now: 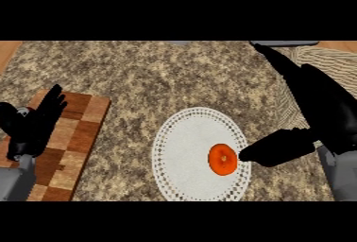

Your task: Pick the squash from the placemat and place it in the basket

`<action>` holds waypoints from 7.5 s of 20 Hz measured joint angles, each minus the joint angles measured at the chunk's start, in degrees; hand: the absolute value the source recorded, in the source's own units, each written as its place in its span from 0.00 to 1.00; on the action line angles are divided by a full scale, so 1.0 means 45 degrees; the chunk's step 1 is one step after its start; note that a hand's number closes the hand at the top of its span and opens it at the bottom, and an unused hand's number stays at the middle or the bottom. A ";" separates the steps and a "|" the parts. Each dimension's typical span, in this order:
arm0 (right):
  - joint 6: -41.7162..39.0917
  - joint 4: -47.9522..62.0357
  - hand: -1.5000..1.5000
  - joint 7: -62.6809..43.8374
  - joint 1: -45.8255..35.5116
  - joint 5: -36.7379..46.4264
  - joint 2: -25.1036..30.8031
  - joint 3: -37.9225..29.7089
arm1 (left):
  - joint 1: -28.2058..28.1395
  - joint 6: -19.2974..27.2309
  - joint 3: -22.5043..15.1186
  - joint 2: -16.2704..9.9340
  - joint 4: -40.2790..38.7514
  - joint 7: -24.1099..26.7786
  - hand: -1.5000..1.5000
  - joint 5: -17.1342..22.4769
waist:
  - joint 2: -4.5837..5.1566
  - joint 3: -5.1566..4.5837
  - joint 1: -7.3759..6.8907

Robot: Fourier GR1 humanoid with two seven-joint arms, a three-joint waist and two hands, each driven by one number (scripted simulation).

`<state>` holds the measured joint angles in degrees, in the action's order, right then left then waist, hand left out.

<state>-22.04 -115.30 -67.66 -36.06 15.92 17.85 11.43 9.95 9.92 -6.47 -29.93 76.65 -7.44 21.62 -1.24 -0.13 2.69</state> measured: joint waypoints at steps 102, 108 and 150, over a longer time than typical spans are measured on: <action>0.8791 0.0615 1.00 1.0474 1.4013 1.0359 -0.2047 0.9682 | 0.0118 -0.2938 0.3539 0.2922 0.0630 -0.1037 0.50 -0.3735 | 0.0152 0.0028 -0.0353; 0.9023 0.0558 1.00 1.0243 1.4034 1.1444 -0.2052 0.9565 | 0.0036 -0.2862 0.3578 0.2893 0.0727 -0.1062 0.50 -0.3799 | 0.0122 0.0002 -0.0217; 0.3236 -0.2937 1.00 0.7616 0.6077 0.7859 -0.2129 -0.4562 | 0.0521 -0.2918 0.3487 0.3071 0.0648 -0.1202 0.50 -0.3823 | 0.0338 0.0052 -0.0628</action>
<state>-7.48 -128.52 -33.39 -8.71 51.28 8.27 -9.10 12.30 -3.21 9.22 -16.11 79.56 -12.84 4.42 0.28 0.10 -0.13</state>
